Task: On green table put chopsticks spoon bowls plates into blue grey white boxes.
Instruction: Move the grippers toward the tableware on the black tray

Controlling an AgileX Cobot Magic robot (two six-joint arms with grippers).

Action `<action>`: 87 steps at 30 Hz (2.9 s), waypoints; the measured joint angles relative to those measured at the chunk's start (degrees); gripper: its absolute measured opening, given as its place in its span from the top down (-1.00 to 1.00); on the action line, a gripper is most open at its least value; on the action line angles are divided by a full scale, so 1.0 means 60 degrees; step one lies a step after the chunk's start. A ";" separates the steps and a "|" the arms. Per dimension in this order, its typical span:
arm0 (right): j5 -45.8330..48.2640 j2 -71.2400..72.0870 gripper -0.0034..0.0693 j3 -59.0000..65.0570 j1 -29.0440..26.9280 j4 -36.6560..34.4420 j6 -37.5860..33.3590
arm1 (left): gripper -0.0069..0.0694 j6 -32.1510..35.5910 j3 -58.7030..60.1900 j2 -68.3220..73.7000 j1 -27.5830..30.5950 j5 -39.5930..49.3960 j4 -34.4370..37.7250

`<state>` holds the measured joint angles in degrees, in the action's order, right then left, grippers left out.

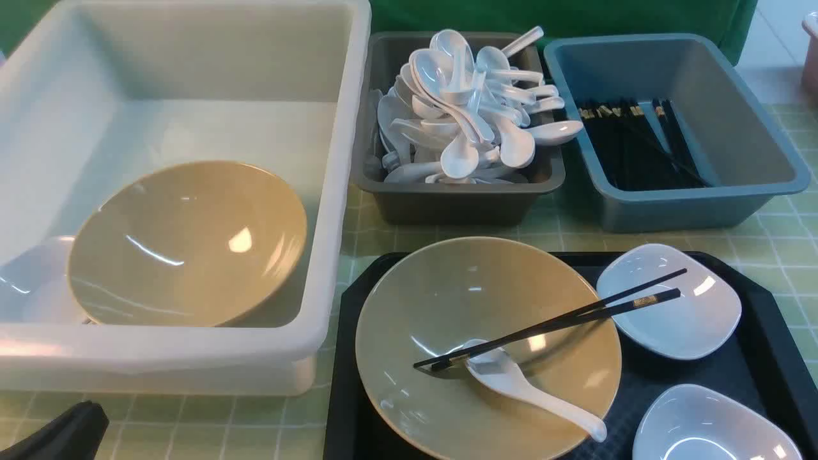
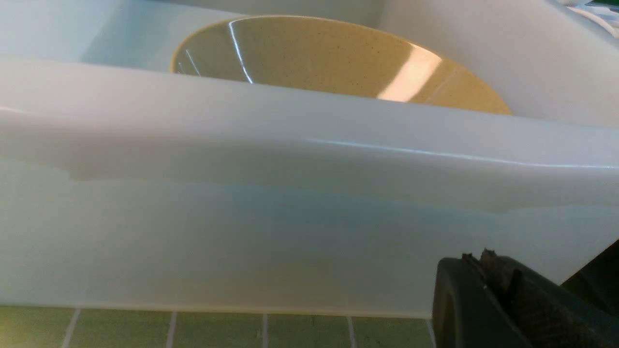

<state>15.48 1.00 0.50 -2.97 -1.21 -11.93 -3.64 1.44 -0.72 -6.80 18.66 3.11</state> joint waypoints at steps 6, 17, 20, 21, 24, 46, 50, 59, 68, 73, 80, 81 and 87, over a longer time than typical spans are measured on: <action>0.0000 0.0000 0.26 0.0000 0.0000 0.0000 0.0000 | 0.82 0.0000 0.0000 0.0000 0.0000 0.0000 0.0000; 0.0000 0.0000 0.26 0.0000 0.0000 0.0000 0.0000 | 0.82 0.0000 0.0000 0.0000 0.0000 0.0000 0.0000; 0.0000 0.0000 0.26 0.0000 0.0000 0.0000 0.0000 | 0.82 0.0000 0.0000 0.0000 0.0000 0.0000 0.0000; 0.0000 0.0000 0.26 0.0000 0.0000 0.0000 0.0000 | 0.82 0.0000 0.0000 0.0000 0.0000 0.0000 0.0000; 0.0000 0.0000 0.26 0.0000 0.0000 0.0000 0.0000 | 0.82 0.0000 0.0000 0.0000 0.0000 0.0000 0.0000; -0.3275 0.0000 0.26 0.0175 0.0000 0.0000 0.1416 | 0.82 -0.0009 0.0018 0.0000 0.0000 -0.1848 -0.0416; -0.3678 0.0000 0.26 0.0175 0.0000 0.0000 0.1685 | 0.82 -0.0470 0.0018 0.0000 0.0000 -0.2320 0.0456; -0.4276 0.0000 0.26 0.0183 0.0000 0.0000 0.3379 | 0.82 -0.1222 0.0018 0.0000 0.0000 -0.4288 0.1402; -0.4681 -0.0611 0.26 -0.1404 0.0000 -0.0016 0.4221 | 0.82 -0.2372 -0.0651 0.0287 0.0000 -0.6410 0.1718; -0.4686 -0.2288 0.26 -0.3611 0.0000 -0.0019 0.4222 | 0.82 -0.2462 -0.3007 0.1663 0.0000 -0.5468 0.1444; -0.0776 -0.5209 0.26 -0.8016 0.0000 -0.0027 0.2803 | 0.82 -0.2240 -0.7199 0.4104 -0.0007 -0.0468 0.0147; -0.0013 -0.5684 0.26 -0.8561 0.0000 -0.0027 0.2217 | 0.82 -0.2080 -0.7509 0.4380 -0.0007 0.0159 -0.0122; 0.2248 -0.7236 0.26 -0.9435 0.0000 -0.0049 -0.0091 | 0.82 -0.1506 -0.7923 0.5204 -0.0007 0.1810 -0.1341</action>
<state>28.97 -42.41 -56.12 -2.97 -1.50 -12.48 -12.67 -46.10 30.50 -6.84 29.52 -4.93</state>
